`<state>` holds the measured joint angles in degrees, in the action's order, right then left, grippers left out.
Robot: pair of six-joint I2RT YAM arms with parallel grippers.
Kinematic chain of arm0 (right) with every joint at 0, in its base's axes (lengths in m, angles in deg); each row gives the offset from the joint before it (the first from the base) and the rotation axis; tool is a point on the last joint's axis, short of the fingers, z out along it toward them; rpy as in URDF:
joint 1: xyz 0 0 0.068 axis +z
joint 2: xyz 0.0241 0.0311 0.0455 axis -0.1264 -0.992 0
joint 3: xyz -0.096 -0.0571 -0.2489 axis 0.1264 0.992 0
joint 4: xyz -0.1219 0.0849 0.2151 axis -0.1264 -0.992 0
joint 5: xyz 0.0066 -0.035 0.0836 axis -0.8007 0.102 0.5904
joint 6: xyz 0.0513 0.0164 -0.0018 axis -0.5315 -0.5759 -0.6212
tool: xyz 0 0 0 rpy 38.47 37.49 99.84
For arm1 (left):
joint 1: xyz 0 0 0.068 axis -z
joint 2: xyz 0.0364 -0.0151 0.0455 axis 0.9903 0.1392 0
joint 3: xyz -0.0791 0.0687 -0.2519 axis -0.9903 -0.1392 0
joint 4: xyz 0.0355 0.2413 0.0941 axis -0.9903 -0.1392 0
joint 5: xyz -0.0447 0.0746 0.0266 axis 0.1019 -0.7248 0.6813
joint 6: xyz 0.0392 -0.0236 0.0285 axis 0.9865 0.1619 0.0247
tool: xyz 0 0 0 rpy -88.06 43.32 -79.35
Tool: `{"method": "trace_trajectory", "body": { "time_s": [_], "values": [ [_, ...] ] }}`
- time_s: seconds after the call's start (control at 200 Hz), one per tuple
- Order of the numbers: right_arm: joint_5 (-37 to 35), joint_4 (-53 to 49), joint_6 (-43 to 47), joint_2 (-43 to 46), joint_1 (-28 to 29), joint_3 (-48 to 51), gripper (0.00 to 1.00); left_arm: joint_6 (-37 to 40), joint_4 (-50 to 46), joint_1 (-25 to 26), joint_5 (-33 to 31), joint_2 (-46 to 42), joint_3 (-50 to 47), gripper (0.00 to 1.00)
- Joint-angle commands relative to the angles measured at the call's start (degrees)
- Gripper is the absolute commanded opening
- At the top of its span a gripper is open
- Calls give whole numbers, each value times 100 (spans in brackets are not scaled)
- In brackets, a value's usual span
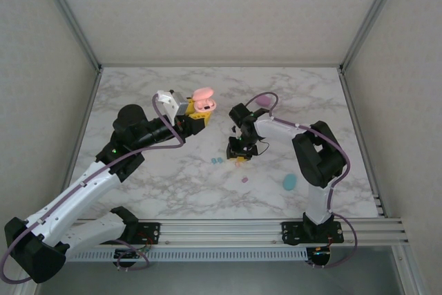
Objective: Insert wireless bluetooth earbuds into charging case
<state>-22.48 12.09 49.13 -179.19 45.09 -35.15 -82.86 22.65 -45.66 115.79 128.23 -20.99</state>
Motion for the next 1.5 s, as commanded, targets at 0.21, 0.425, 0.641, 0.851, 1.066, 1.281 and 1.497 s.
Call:
{"method": "trace_trajectory", "body": {
  "time_s": [0.21, 0.425, 0.641, 0.851, 1.066, 1.281, 1.497],
  "values": [
    [26, -380, 226, -223, 180, -261, 33, 25, 7, 64, -55, -46, -30, 33],
    [235, -511, 412, -261, 329, -332, 32, 16, -2, 58, -48, -72, -31, 33],
    [-124, -622, 384, -96, 375, -364, 33, -3, -6, 55, -45, -101, -40, 33],
    [-505, -763, 314, -197, 384, -526, 36, -4, -28, 59, -48, -109, -5, 33],
    [-482, -776, 325, -440, 392, -689, 37, 13, -71, 58, -37, -100, 32, 34],
    [-395, -818, 386, -631, 419, -801, 36, 24, -72, 60, -57, -121, 13, 33],
    [-246, -941, 618, -832, 576, -1013, 34, 38, -57, 53, -61, -100, 13, 34]
  ]
}}
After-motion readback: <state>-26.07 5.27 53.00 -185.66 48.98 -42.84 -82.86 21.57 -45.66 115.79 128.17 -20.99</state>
